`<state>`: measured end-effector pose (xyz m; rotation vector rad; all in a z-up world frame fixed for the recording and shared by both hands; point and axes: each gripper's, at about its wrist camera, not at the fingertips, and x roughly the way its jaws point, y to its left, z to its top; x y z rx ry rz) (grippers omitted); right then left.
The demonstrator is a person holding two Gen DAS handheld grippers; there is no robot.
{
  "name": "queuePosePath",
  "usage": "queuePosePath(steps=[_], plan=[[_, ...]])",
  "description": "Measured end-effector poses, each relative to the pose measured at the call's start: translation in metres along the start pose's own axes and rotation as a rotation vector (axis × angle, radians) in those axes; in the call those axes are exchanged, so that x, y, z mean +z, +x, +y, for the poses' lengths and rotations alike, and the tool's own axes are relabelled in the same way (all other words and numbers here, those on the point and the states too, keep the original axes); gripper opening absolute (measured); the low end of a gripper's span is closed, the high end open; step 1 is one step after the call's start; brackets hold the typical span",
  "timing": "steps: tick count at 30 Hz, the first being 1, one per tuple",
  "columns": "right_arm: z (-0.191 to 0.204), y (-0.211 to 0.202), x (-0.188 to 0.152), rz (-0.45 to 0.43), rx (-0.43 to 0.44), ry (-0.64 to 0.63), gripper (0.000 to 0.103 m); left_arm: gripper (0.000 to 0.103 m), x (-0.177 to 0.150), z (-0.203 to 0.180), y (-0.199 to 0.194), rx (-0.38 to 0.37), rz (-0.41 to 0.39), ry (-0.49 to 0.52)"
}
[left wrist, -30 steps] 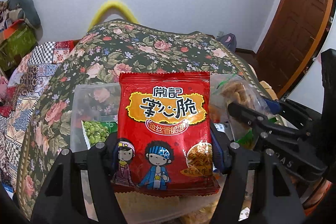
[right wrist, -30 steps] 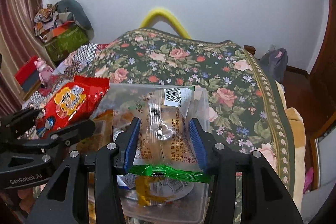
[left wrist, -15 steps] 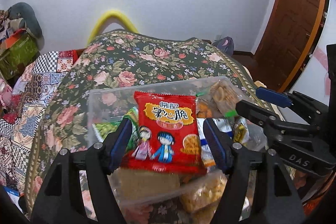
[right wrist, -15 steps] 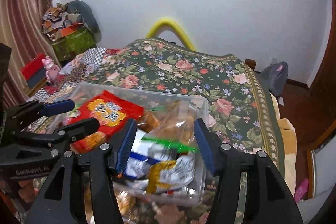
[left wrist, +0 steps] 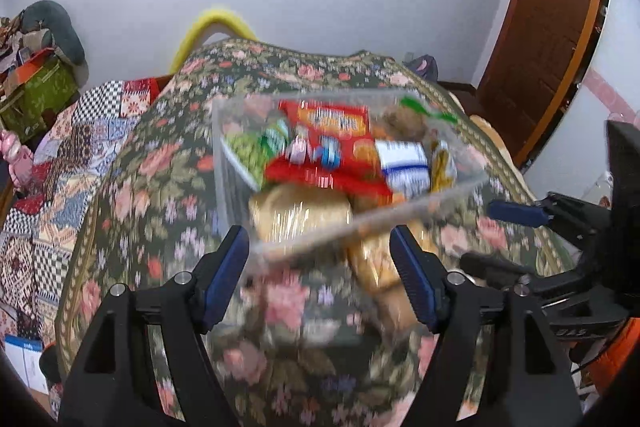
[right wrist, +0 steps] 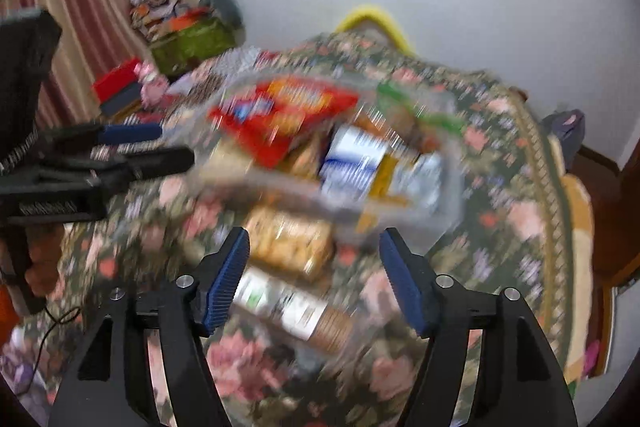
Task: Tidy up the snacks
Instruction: 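Grasp the wrapped cracker roll with the right tool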
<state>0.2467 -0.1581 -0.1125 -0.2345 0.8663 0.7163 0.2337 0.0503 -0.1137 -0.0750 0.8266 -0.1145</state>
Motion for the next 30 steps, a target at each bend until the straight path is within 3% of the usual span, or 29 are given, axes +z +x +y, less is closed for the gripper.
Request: queuePosePath(steps=[4,7,12,15,16,20,30], plan=[[0.009,0.032,-0.017,0.122,0.071,-0.019,0.065,0.073,-0.023,0.004,0.000,-0.005,0.041,-0.005],[0.017,0.044,-0.020,0.141,0.067,-0.062,0.074,0.073,-0.039,0.010,0.003,0.000,0.067,-0.019],[0.021,0.058,-0.014,0.195,0.127,-0.058,0.073,0.073,-0.057,0.020,0.009,-0.004,0.105,-0.055],[0.027,0.061,-0.021,0.225,0.149,-0.070,0.064,0.073,-0.064,0.025,0.011,-0.007,0.118,-0.081],[0.030,0.061,-0.025,0.235,0.142,-0.084,0.052,0.073,-0.066,0.026,0.011,-0.010,0.120,-0.087],[0.038,0.046,-0.046,0.209,0.109,-0.123,0.036,0.073,-0.070,0.024,0.012,-0.023,0.129,-0.102],[0.001,-0.003,-0.080,0.141,0.020,-0.004,0.034,0.073,-0.060,-0.018,0.014,-0.073,0.123,-0.049]])
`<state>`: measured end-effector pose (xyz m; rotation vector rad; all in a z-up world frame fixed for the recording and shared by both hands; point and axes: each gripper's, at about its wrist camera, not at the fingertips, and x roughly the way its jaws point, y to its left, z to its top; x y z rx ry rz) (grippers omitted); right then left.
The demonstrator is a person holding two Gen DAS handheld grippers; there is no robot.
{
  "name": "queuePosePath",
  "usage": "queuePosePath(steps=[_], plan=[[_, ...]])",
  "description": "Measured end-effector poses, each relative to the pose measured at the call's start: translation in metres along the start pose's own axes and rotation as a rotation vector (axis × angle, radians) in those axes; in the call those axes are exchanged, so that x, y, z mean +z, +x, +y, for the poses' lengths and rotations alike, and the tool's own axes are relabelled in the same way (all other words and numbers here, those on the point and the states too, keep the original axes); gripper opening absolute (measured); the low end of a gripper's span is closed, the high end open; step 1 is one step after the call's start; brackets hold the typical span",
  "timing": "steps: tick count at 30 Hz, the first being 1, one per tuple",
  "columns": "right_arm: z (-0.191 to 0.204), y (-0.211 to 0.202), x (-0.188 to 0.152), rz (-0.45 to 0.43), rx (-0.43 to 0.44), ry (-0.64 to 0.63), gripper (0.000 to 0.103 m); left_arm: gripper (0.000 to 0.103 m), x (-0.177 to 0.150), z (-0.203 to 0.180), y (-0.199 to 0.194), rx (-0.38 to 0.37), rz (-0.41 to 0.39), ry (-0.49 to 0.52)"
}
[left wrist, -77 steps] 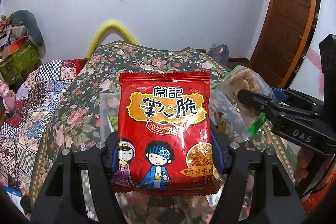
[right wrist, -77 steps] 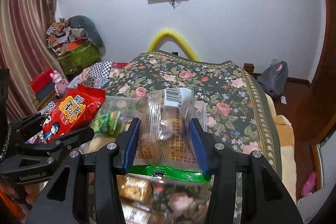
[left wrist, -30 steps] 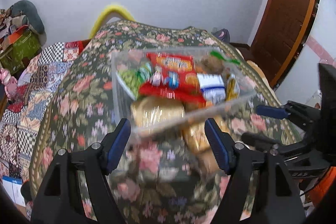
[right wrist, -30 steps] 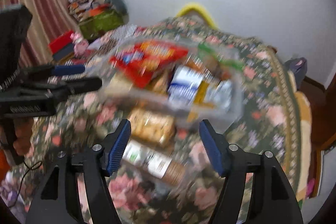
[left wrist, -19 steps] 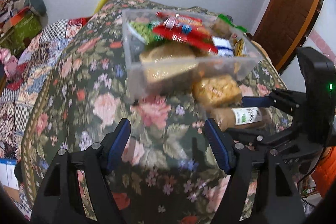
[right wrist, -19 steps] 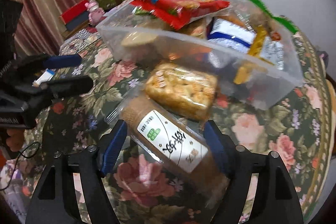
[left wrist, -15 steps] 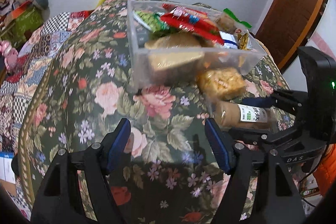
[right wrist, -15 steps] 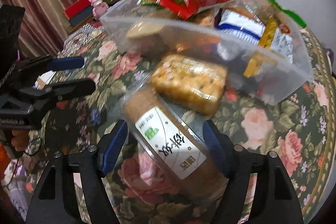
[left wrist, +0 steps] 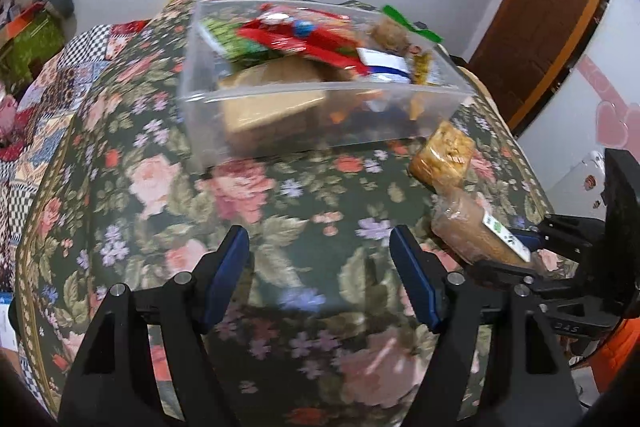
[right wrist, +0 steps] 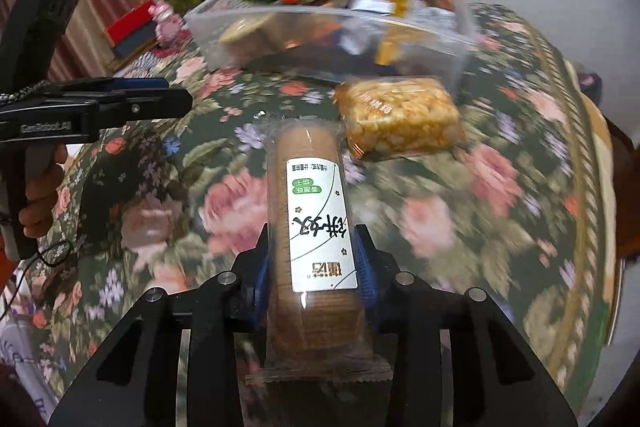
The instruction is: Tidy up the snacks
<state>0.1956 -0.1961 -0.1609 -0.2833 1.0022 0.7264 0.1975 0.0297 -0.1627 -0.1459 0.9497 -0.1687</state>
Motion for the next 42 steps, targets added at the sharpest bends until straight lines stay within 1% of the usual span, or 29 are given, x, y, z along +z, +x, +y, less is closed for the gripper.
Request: queuePosePath(steps=[7,9,12,17,21,24,29,31,34,35,39,40,42], plan=[[-0.025,-0.034,-0.015,-0.066,-0.036,0.092,0.034,0.073,0.008,-0.034,0.006,-0.030,-0.002,0.042],[-0.031,-0.037,-0.018,-0.066,-0.037,0.099,0.034,0.073,0.007,-0.040,0.005,-0.026,-0.005,0.054],[-0.026,-0.029,-0.015,-0.055,-0.029,0.089,0.034,0.073,0.003,-0.042,0.002,-0.014,-0.012,0.065],[-0.005,-0.009,0.001,-0.063,0.008,0.086,0.034,0.073,-0.003,-0.028,-0.006,-0.012,-0.010,0.024],[0.024,0.010,0.024,-0.079,0.031,0.062,0.034,0.073,-0.006,-0.010,-0.014,0.013,-0.021,-0.015],[0.047,0.025,0.038,-0.072,0.032,0.026,0.034,0.073,-0.008,0.005,-0.020,0.035,-0.032,-0.039],[0.063,0.035,0.042,-0.045,0.048,0.010,0.036,0.073,-0.009,0.023,-0.022,0.043,-0.026,-0.084],[0.060,0.029,0.038,-0.052,0.040,0.009,0.038,0.073,-0.010,0.021,-0.020,0.037,-0.022,-0.078],[0.050,0.011,0.032,-0.069,0.033,0.022,0.048,0.073,-0.009,0.009,-0.016,0.018,-0.019,-0.058],[0.045,0.003,0.029,-0.079,0.025,0.026,0.049,0.073,-0.009,0.002,-0.015,0.004,-0.018,-0.048],[0.022,-0.023,0.020,-0.106,-0.069,0.032,0.051,0.073,-0.006,-0.022,-0.007,-0.031,-0.010,-0.008],[0.014,-0.027,0.018,-0.107,-0.092,0.045,0.053,0.073,-0.005,-0.027,-0.003,-0.033,-0.006,0.001],[-0.006,-0.032,0.015,-0.104,-0.126,0.089,0.055,0.073,-0.006,-0.038,0.007,-0.011,0.006,0.019]])
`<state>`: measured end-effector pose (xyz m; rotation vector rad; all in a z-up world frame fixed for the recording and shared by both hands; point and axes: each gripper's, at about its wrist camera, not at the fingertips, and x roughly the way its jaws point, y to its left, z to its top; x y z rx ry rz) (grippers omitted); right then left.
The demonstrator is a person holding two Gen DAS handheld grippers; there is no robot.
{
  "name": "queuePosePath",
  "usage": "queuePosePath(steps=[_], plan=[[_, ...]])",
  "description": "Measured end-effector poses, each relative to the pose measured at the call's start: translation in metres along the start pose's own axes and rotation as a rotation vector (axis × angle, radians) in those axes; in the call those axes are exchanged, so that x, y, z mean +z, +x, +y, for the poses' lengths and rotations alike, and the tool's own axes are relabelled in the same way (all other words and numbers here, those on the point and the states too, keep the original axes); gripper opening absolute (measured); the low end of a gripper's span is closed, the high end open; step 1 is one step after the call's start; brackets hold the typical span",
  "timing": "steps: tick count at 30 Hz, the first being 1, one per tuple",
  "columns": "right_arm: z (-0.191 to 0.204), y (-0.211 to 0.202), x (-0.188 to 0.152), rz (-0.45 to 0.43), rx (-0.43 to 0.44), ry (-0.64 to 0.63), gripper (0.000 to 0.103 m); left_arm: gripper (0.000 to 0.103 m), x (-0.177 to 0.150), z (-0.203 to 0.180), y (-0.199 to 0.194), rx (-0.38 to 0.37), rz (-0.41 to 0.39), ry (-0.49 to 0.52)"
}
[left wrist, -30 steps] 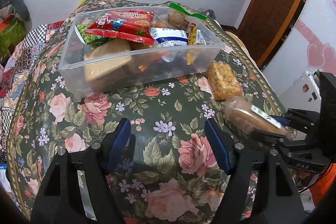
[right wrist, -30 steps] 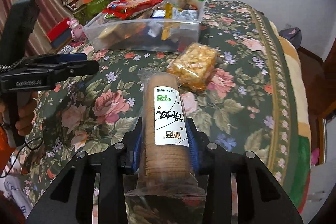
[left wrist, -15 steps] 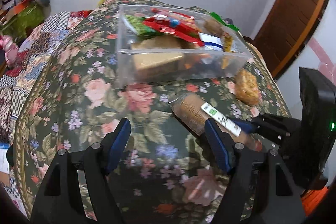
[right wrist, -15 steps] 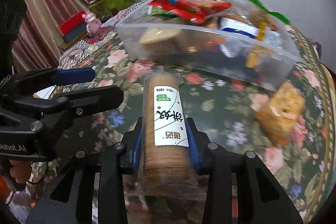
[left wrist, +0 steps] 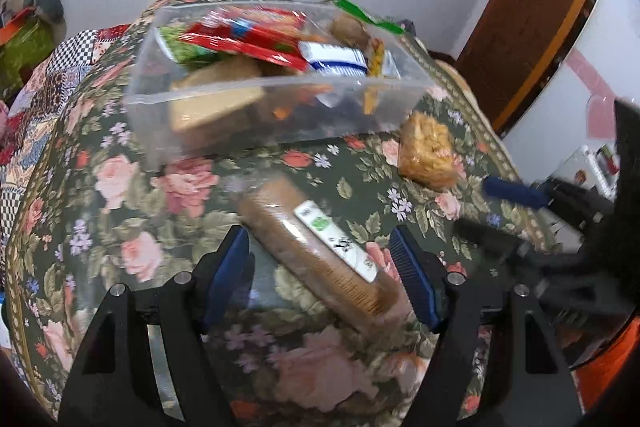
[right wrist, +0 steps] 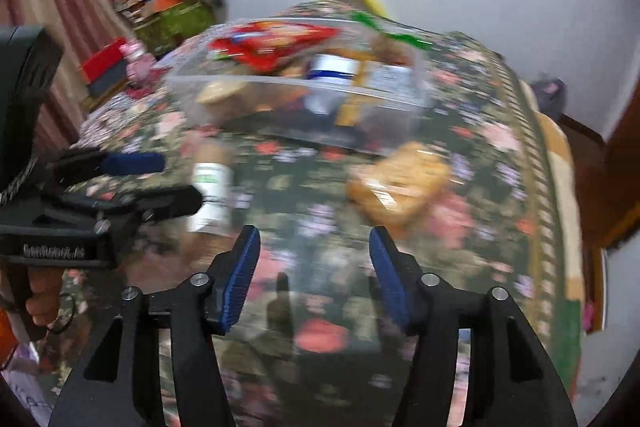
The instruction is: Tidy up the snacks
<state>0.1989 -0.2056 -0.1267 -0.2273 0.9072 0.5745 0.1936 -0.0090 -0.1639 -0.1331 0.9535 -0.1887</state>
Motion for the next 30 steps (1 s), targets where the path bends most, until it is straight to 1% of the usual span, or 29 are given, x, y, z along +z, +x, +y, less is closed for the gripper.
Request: queuePosePath(steps=[3,4,5,6,7,8,11,16,19,21,22,24,25,26,27,28,29,30], plan=[[-0.024,0.003,0.003,0.011,-0.019,0.078,0.059,0.073,-0.006,-0.010,0.016,0.052,0.022,0.016],[-0.033,0.008,0.005,0.010,-0.034,0.110,0.066,0.073,-0.008,-0.011,0.021,0.078,0.026,0.021],[-0.039,0.012,0.007,0.010,-0.051,0.133,0.072,0.077,-0.011,-0.011,0.025,0.097,0.029,0.024],[-0.046,0.017,0.009,0.010,-0.066,0.166,0.073,0.082,-0.013,-0.010,0.027,0.106,0.028,0.021],[-0.050,0.022,0.012,0.011,-0.060,0.190,0.073,0.083,-0.015,-0.008,0.027,0.104,0.023,0.016],[-0.057,0.027,0.014,0.017,-0.036,0.224,0.072,0.085,-0.016,-0.005,0.026,0.100,0.021,0.012],[-0.064,0.041,0.024,0.016,-0.009,0.277,0.073,0.085,-0.015,0.007,0.023,0.109,0.008,0.001],[-0.061,0.067,0.041,0.039,-0.013,0.285,0.073,0.085,-0.014,0.029,0.018,0.145,-0.016,-0.037],[-0.058,0.078,0.042,0.062,-0.045,0.271,0.072,0.078,-0.012,0.034,0.020,0.163,-0.026,-0.051],[-0.058,0.082,0.041,0.069,-0.058,0.259,0.070,0.072,-0.010,0.034,0.026,0.164,-0.014,-0.054],[-0.058,0.081,0.039,0.065,-0.061,0.252,0.066,0.070,-0.009,0.033,0.030,0.161,-0.009,-0.056],[-0.058,0.078,0.036,0.062,-0.062,0.243,0.060,0.064,-0.006,0.031,0.033,0.170,-0.014,-0.051],[-0.059,0.075,0.034,0.061,-0.059,0.240,0.054,0.061,-0.004,0.030,0.034,0.174,-0.021,-0.046],[-0.059,0.072,0.032,0.062,-0.056,0.236,0.048,0.053,-0.003,0.030,0.034,0.173,-0.028,-0.045],[-0.059,0.070,0.029,0.063,-0.057,0.230,0.044,0.044,-0.002,0.029,0.034,0.171,-0.035,-0.044],[-0.059,0.066,0.026,0.064,-0.059,0.220,0.043,0.042,-0.002,0.030,0.034,0.177,-0.042,-0.042],[-0.058,0.064,0.024,0.065,-0.056,0.213,0.043,0.037,-0.002,0.030,0.034,0.176,-0.047,-0.041],[-0.058,0.063,0.022,0.065,-0.055,0.209,0.043,0.035,-0.003,0.031,0.033,0.170,-0.050,-0.042]])
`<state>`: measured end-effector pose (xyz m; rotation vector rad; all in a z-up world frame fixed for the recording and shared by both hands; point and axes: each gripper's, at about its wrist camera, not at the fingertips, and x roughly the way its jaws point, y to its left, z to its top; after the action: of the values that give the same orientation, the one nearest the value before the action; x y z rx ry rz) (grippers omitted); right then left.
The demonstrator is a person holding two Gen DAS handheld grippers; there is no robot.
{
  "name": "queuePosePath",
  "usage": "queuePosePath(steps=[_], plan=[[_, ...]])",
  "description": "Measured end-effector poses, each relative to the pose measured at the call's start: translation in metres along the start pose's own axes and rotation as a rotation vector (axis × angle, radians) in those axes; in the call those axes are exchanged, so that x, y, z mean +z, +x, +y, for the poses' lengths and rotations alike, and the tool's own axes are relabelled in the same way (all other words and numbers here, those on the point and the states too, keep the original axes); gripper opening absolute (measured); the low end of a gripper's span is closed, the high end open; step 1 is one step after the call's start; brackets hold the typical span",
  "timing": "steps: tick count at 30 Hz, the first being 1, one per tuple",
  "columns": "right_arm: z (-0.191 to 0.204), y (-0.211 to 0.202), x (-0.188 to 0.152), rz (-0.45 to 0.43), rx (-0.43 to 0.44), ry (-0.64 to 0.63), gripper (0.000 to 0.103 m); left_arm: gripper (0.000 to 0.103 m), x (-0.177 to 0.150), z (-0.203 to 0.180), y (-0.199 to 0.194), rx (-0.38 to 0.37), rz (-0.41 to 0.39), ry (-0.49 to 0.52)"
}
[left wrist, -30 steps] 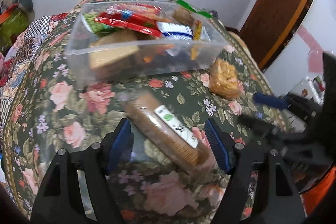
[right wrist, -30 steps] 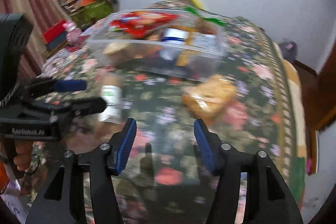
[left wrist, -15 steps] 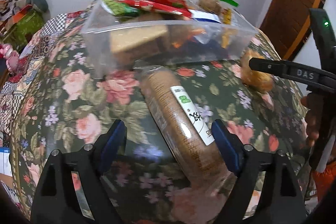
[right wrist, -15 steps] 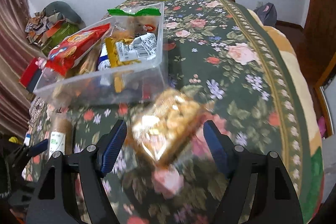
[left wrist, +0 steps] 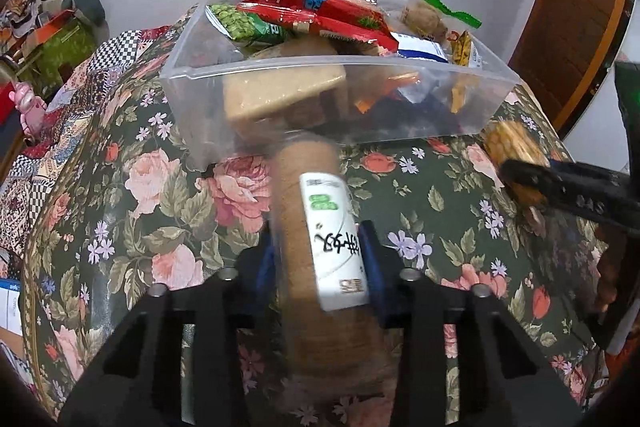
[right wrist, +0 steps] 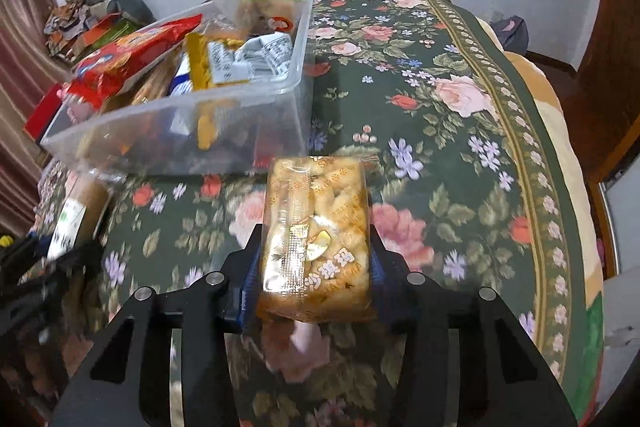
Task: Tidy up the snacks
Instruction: 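Lower cracker roll into box with left tool while right tool places peanut brittle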
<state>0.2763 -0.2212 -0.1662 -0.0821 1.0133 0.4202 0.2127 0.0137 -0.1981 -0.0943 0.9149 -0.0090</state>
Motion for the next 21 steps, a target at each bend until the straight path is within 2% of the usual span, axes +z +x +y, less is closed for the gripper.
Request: queuePosePath(steps=[8,13,21], plan=[[0.015,-0.031,-0.026,-0.040,0.011,-0.071,0.042,0.035,-0.006,-0.002,-0.028,-0.025,-0.028,0.019],[0.027,-0.054,-0.017,-0.092,0.040,-0.094,0.042,0.035,0.006,-0.003,-0.055,-0.042,-0.085,0.024],[0.051,-0.072,0.018,-0.190,0.094,-0.120,0.042,0.035,0.038,0.007,-0.083,-0.059,-0.164,0.009]])
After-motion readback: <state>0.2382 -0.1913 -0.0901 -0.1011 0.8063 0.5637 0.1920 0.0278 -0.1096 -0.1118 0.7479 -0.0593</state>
